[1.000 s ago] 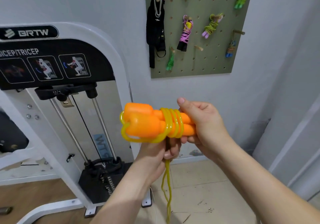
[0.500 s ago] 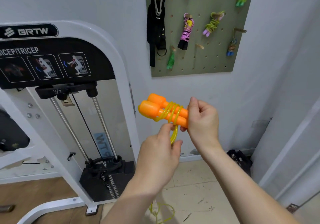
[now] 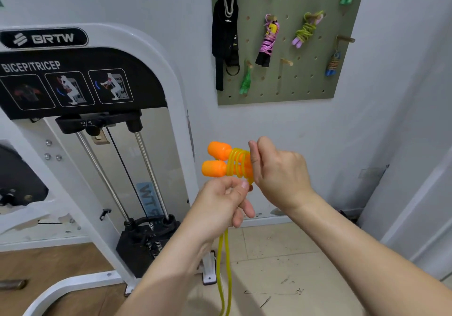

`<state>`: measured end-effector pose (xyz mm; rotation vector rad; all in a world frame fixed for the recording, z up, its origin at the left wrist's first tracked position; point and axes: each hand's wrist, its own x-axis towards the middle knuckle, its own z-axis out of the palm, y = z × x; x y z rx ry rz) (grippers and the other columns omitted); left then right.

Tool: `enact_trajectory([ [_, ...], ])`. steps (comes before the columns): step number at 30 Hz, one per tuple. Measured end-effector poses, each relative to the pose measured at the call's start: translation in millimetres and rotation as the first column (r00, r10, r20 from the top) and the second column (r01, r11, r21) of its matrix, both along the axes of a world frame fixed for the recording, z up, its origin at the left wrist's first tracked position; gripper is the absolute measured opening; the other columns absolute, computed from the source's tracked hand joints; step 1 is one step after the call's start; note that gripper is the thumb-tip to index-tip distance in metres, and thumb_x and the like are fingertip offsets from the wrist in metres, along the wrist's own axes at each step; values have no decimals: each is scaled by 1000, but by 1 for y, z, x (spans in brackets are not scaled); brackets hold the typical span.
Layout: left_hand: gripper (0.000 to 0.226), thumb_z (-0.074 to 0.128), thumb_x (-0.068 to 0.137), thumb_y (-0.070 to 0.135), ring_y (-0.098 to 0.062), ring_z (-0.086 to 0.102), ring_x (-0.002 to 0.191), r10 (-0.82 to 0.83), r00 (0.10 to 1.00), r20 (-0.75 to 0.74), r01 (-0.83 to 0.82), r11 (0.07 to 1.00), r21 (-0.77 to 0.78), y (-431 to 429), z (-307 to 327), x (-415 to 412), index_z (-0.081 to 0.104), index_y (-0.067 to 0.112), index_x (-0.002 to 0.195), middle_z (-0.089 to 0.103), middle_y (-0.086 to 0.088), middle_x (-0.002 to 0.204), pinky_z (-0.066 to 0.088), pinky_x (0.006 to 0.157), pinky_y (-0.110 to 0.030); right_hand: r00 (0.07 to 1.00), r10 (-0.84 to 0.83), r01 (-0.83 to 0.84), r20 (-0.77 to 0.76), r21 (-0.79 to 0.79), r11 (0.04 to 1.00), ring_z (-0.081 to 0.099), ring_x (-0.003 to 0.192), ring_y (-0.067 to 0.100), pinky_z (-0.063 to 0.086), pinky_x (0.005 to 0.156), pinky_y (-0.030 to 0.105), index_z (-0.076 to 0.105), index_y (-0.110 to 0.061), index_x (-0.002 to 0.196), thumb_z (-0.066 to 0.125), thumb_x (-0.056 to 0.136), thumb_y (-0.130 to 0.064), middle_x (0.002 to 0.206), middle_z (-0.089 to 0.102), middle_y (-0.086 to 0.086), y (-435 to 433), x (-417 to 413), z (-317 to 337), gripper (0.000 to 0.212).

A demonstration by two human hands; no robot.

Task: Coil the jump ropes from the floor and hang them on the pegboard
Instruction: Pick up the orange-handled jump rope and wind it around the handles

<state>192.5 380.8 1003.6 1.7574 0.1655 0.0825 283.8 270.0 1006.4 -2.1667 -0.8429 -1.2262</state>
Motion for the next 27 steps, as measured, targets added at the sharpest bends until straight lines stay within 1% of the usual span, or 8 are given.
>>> enact_trajectory([
  [2,18,55,94,30,-12,54,57,-48,998,-41,60,917,394,4,-1,0,53,20,109,69,2,73,41,58,-25,1000,22,-21,12,-113,993,40,28,33,18,39,22,46,-12,64,35,100,-31,37,42,5,-4,3,-6,42],
  [4,31,62,88,32,-22,61,71,-32,998,61,-38,485,874,4,-9,0,46,21,112,66,-1,81,44,60,-30,999,31,-41,-43,-261,964,41,28,34,18,39,22,45,-13,64,40,95,-32,37,44,6,-5,5,-5,37],
  [6,43,77,72,23,-27,52,47,-135,955,263,-233,206,950,1,-12,-1,45,19,100,57,0,60,36,42,-29,988,-24,-51,-154,-465,884,52,42,37,22,41,28,43,-14,73,35,100,-36,49,54,11,-6,5,2,36],
  [9,35,83,68,22,-24,43,37,-326,861,390,-347,184,920,9,-14,1,50,17,80,48,1,55,28,34,-23,941,-40,-157,-336,-539,827,60,75,42,28,57,35,37,-19,87,23,104,-42,81,65,18,-13,8,7,32],
  [13,17,57,90,31,-21,54,57,-387,819,424,-405,133,905,21,-8,2,63,17,82,59,2,77,40,35,-28,924,14,-245,-383,-562,790,58,76,40,28,60,34,39,-20,85,23,102,-44,78,62,14,-17,0,10,33],
  [21,25,57,85,46,-1,57,64,-449,788,422,-78,606,791,37,16,9,72,27,83,68,9,72,49,56,-29,734,289,-560,-615,-306,770,45,47,9,31,45,20,40,-28,64,27,95,-54,50,43,-7,-33,-15,37,43],
  [24,18,73,75,45,4,53,59,-351,880,320,215,895,391,34,26,10,76,26,76,65,11,60,44,58,-18,605,403,-630,-687,-103,770,49,44,9,37,44,22,48,-24,63,38,94,-52,50,48,-6,-32,-22,50,43],
  [27,44,72,64,60,-9,64,65,-359,890,281,361,932,45,38,30,15,77,19,79,70,2,69,50,59,-21,503,528,-642,-685,113,758,50,40,8,40,39,23,48,-23,60,48,96,-42,50,47,-7,-28,-26,59,40],
])
